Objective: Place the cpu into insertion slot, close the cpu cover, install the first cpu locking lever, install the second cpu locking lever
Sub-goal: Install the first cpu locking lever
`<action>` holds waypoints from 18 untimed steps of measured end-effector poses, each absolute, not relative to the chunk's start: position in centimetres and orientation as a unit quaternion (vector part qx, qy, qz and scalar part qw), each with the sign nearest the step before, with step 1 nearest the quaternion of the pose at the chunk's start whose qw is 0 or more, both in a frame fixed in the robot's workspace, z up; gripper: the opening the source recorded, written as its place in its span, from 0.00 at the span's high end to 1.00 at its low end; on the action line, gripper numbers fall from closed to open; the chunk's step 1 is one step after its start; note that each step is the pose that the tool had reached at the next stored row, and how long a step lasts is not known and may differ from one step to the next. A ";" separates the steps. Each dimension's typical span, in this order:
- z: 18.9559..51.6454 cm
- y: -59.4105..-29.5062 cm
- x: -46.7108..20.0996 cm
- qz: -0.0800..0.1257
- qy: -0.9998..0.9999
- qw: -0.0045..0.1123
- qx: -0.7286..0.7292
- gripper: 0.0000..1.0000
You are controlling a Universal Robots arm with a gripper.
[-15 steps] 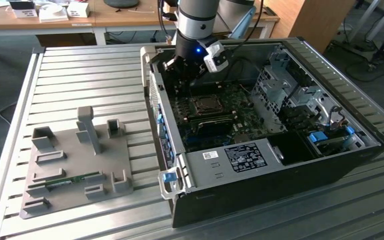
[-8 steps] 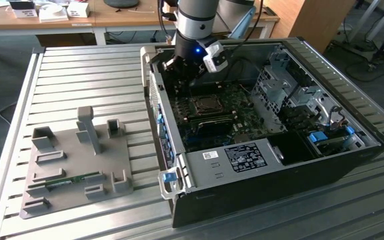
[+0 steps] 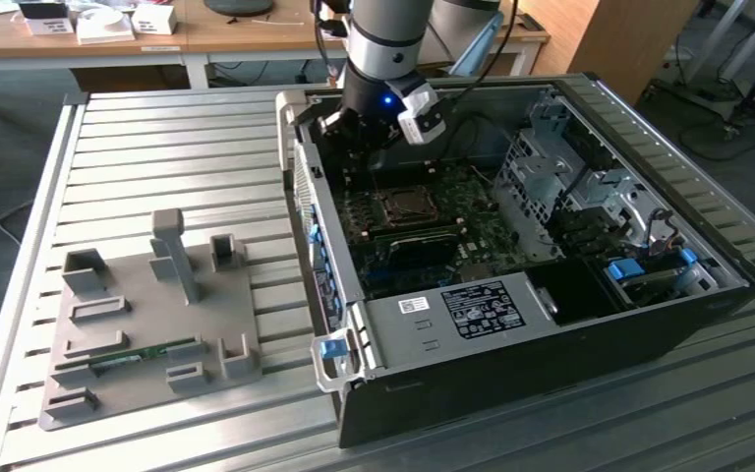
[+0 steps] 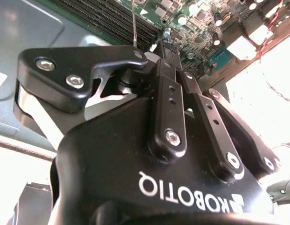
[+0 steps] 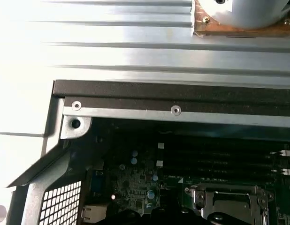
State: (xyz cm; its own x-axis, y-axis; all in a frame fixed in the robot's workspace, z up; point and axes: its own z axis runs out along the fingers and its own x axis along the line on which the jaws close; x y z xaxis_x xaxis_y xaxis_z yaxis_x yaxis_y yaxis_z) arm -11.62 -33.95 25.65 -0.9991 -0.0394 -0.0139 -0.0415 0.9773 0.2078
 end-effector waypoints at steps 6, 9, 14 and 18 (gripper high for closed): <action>25.6 -33.9 -11.6 0.126 0.992 0.005 -0.020 0.89; 25.6 -33.9 -11.6 0.131 0.991 0.005 -0.020 0.89; 25.5 -34.0 -11.6 0.137 0.990 0.005 -0.020 0.89; 25.5 -33.9 -11.6 0.141 0.990 0.006 -0.020 0.89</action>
